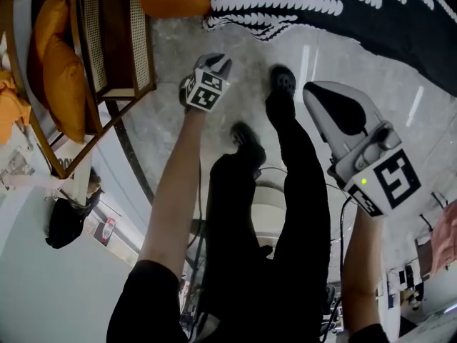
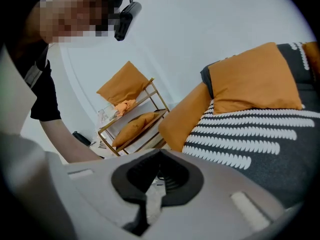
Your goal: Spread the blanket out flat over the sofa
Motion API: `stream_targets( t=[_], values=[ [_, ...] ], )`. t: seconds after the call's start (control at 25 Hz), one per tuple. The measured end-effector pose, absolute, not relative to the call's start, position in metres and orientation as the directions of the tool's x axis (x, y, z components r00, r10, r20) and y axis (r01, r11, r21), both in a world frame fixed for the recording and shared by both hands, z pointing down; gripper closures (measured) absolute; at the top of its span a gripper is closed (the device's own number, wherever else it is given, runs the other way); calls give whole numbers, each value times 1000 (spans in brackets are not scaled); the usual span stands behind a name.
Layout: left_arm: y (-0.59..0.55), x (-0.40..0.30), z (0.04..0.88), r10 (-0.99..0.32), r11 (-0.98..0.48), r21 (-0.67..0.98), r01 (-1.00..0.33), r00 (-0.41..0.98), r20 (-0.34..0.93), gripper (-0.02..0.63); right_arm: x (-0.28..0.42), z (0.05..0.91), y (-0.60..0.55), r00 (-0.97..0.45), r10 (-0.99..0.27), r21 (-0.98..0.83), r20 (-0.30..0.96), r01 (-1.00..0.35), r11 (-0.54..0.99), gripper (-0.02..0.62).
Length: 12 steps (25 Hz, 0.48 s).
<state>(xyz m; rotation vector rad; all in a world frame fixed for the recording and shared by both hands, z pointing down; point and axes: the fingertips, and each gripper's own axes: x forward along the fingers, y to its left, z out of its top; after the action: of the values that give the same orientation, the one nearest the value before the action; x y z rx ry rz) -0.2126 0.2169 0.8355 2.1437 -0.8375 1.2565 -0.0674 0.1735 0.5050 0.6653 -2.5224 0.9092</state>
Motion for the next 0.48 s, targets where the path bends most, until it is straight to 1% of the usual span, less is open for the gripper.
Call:
stream_targets(
  t=[0.24, 0.48],
  values=[
    [208, -192, 753, -282, -679, 122, -724, 410, 868, 523, -63, 458, 181, -828, -264, -507, 494, -522, 686, 594],
    [194, -164, 671, -308, -659, 145, -738, 440, 843, 525, -30, 416, 157, -809, -328, -514, 487, -570, 641, 592]
  ],
)
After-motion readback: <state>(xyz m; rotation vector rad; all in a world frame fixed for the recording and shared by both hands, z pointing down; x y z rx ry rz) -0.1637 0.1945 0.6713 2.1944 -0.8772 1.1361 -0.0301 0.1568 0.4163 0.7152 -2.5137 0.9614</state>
